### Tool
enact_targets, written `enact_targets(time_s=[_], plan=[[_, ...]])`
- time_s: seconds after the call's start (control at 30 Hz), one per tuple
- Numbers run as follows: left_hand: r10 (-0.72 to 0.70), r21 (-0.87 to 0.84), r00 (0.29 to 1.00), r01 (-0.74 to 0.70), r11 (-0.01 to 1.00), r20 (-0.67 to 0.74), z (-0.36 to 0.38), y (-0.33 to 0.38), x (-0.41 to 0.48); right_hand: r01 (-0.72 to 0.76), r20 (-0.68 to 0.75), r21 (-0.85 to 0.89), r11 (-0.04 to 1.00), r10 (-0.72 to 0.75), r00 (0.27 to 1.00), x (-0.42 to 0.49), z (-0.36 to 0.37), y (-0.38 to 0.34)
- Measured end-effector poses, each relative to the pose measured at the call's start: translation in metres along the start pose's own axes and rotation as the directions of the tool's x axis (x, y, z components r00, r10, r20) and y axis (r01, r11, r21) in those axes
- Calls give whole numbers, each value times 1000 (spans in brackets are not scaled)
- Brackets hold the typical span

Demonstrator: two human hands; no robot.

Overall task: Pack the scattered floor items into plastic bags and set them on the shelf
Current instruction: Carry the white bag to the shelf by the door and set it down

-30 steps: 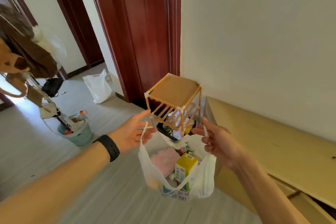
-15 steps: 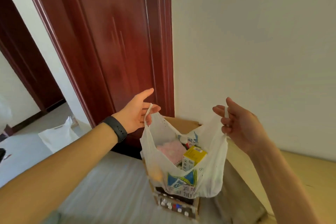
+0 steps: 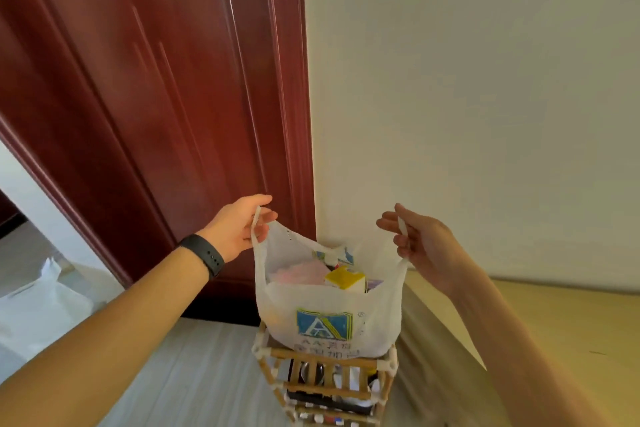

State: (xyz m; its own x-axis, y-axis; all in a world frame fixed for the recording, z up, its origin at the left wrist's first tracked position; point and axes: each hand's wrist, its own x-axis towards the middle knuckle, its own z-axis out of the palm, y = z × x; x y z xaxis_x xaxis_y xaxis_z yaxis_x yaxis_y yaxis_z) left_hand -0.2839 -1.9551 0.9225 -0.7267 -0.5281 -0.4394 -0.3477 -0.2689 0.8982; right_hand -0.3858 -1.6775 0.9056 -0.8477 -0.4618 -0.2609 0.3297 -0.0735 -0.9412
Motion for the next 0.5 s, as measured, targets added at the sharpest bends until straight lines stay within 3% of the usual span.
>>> enact_targets(time_s=[0.2, 0.37, 0.5], plan=[[209, 189, 976, -194, 963, -62, -20, -47, 55, 137, -130, -199, 970, -165, 978, 40, -13, 32], [505, 338, 863, -465, 818, -36, -40, -87, 87, 197, -260, -355, 914, -299, 918, 45, -10, 69], [459, 394, 878, -474, 787, 139, -47, -125, 115, 149, -162, -438, 887, -240, 957, 50, -8, 112]])
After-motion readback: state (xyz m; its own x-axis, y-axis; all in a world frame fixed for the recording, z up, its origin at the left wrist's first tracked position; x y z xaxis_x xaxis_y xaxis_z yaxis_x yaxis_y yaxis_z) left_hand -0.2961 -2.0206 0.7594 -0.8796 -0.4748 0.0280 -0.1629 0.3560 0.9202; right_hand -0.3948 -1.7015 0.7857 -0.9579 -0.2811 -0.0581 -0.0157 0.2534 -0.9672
